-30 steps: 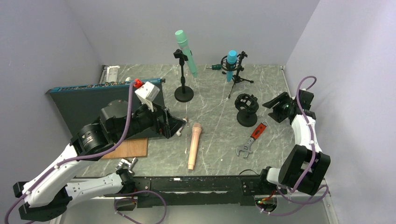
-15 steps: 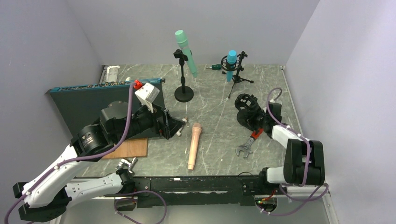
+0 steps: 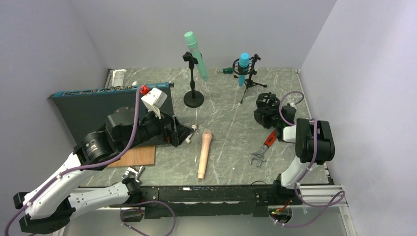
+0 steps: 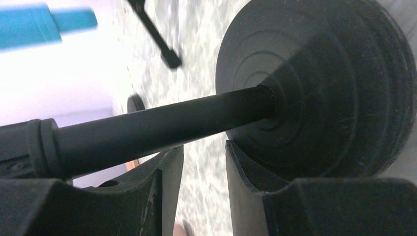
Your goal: Remove the microphone from the stand
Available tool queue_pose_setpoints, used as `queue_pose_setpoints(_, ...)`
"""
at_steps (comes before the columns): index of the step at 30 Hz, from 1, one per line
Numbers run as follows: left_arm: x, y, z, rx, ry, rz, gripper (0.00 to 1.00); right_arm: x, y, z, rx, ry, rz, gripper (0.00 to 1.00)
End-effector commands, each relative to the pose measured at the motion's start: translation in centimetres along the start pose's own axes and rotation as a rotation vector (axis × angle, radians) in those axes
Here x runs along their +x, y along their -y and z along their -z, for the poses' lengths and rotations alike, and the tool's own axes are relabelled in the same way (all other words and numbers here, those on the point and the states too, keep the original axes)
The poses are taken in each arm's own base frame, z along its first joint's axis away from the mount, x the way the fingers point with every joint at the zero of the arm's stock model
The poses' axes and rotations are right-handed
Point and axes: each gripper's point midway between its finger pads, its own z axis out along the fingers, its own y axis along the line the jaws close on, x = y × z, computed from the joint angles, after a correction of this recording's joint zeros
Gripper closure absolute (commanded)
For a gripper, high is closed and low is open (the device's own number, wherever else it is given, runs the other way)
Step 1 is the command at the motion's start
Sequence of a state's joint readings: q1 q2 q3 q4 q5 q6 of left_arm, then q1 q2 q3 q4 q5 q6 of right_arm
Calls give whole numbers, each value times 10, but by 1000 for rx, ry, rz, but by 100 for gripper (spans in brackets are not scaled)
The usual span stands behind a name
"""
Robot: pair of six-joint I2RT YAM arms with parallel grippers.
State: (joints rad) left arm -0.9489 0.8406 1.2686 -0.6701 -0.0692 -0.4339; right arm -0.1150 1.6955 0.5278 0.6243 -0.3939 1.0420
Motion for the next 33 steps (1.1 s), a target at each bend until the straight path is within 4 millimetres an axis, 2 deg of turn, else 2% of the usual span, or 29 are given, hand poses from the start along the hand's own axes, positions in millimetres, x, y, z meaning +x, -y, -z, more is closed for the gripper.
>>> queue_pose_setpoints(1,-14,0,12,-17,54,34,1,-66,37,-13,111,194,-88,59)
queue_pose_setpoints(4,-14,-4,14,-37,54,35,1,-91,44,-19,124,208,-128,59)
queue_pose_setpoints(8,-15,-3,12,-33,50,31,1,-115,56,-35,203,170,-54,56)
queue_pose_setpoints(9,-15,-2,11,-29,46,30,1,-120,54,-37,210,159,-34,55)
queue_pose_setpoints(12,-13,-2,10,-25,47,33,1,-115,52,-27,237,136,2,49)
queue_pose_setpoints(18,-14,1,10,-6,59,26,1,-100,59,21,356,153,39,19)
queue_pose_setpoints(20,-13,3,9,6,59,22,1,-92,56,32,344,142,28,15)
queue_pose_setpoints(25,-13,7,12,35,59,13,1,-72,47,55,335,87,57,14)
queue_pose_setpoints(28,-13,4,19,26,77,8,1,-62,33,75,310,92,109,13)
queue_pose_setpoints(33,-15,2,25,23,93,1,1,-39,-24,98,170,92,222,10)
